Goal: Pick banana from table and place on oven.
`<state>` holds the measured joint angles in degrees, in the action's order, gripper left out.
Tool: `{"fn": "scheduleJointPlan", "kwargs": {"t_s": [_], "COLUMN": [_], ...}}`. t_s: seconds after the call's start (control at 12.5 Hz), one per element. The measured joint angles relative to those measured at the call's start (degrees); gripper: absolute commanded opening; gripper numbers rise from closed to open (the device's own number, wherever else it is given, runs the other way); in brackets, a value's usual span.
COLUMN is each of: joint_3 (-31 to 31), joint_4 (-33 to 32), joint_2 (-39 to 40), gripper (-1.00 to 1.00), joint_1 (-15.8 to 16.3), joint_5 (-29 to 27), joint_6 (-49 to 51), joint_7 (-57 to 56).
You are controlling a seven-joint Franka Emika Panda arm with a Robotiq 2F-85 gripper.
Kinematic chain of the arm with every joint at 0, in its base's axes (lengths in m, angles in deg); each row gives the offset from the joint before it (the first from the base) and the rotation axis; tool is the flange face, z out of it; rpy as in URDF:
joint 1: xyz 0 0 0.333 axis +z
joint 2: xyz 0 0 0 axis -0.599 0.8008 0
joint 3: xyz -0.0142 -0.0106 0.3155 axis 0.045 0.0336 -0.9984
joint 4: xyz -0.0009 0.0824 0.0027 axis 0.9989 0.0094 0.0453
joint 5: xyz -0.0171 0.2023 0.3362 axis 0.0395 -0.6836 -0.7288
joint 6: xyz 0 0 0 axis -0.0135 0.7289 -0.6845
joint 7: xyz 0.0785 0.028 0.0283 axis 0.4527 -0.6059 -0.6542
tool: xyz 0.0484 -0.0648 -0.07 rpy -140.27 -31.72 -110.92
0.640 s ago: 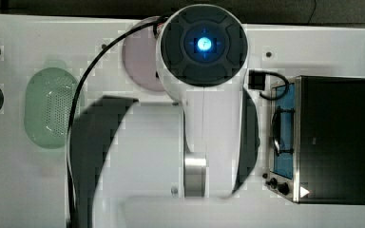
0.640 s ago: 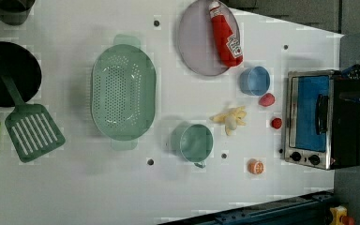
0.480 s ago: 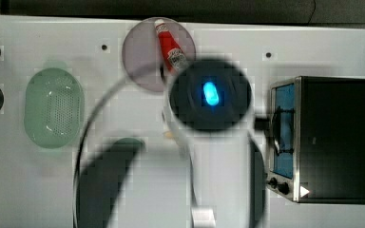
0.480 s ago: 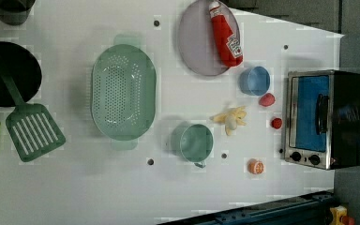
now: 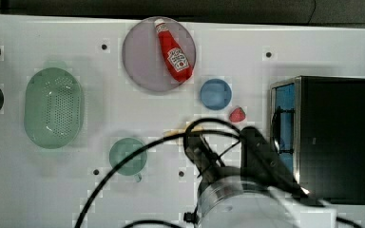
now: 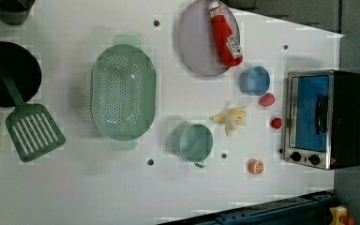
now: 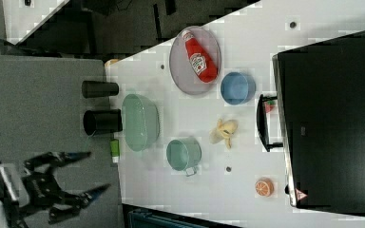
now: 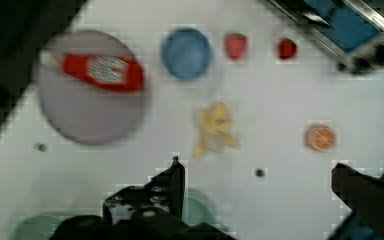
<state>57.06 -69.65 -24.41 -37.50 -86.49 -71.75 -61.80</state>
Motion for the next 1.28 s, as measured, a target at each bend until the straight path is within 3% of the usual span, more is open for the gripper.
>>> {"fn": "scheduleJointPlan", "kwargs": {"t_s": [0.16,0.88,1.28], "joint_3": [-0.35,0.13,-3.52], "joint_4": [-1.12,-23.61,-22.6], "joint_2": [2.7,26.58,34.43], "gripper": [1.0,1.0,1.0], "joint_1": [-0.42,-0.04,-0.55], "joint_5": [-0.06,-0.93,1.13], "joint_6": [-4.79,-31.83,-41.07], "joint_7": [0.08,-0.09,0.13]}}
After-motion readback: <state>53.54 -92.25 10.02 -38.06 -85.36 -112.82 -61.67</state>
